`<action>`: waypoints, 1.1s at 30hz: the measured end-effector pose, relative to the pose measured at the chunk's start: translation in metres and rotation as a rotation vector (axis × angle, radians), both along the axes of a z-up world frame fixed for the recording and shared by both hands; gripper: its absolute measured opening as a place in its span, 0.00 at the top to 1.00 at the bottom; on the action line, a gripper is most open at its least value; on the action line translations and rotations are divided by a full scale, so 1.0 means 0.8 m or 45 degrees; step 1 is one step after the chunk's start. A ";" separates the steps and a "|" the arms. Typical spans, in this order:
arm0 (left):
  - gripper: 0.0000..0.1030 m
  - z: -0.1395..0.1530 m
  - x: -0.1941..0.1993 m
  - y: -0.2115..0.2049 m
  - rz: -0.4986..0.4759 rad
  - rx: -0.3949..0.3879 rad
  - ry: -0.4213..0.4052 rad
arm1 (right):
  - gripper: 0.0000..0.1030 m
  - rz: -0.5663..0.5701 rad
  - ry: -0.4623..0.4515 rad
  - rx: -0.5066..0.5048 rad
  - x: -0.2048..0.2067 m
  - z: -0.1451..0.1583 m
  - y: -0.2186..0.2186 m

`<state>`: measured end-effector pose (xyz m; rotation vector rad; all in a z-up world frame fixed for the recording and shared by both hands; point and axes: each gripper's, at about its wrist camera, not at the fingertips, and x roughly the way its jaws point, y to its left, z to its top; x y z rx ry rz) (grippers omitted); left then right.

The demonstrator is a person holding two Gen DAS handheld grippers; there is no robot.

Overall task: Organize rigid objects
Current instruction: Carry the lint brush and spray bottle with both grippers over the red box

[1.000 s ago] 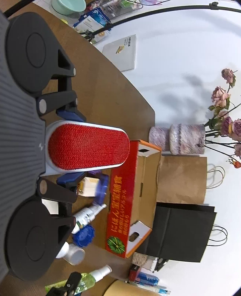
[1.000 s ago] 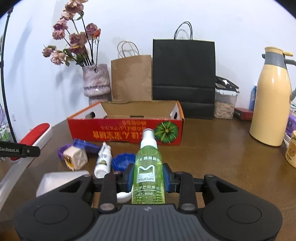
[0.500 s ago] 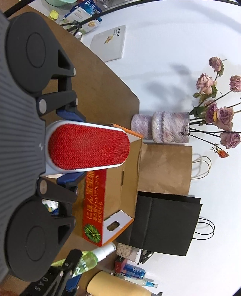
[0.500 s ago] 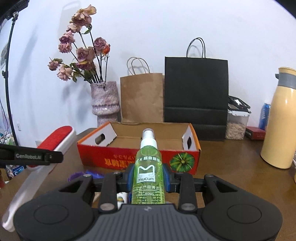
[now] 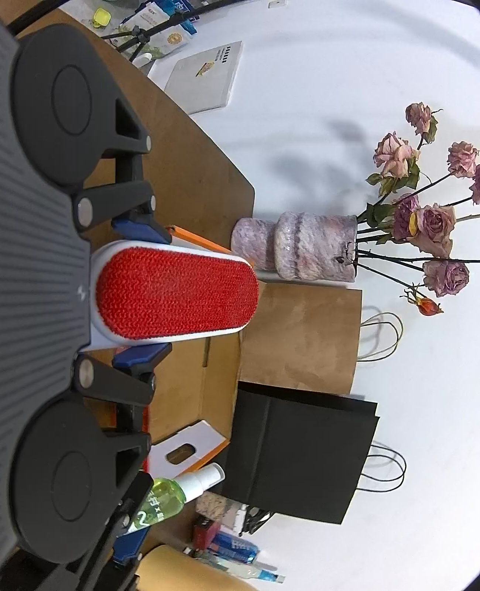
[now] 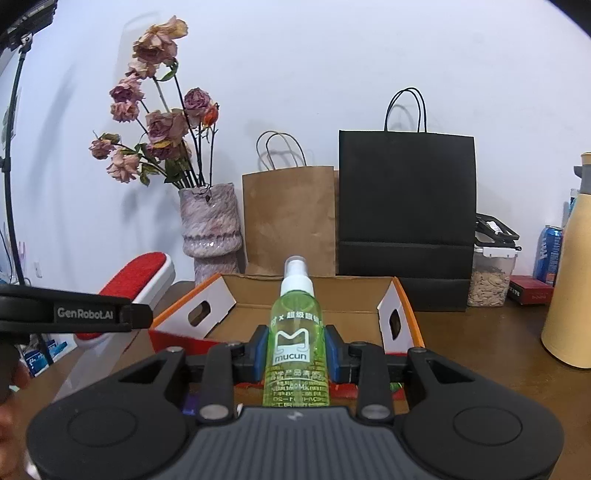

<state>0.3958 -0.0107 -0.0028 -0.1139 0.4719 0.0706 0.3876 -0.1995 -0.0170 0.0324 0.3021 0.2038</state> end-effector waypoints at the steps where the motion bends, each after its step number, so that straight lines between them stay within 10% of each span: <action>1: 0.45 0.000 0.006 -0.001 0.006 -0.005 0.001 | 0.71 0.000 0.000 0.002 0.006 0.000 0.000; 33: 0.45 0.000 0.155 0.007 0.083 -0.013 0.014 | 0.71 -0.001 0.081 0.012 0.171 0.005 -0.001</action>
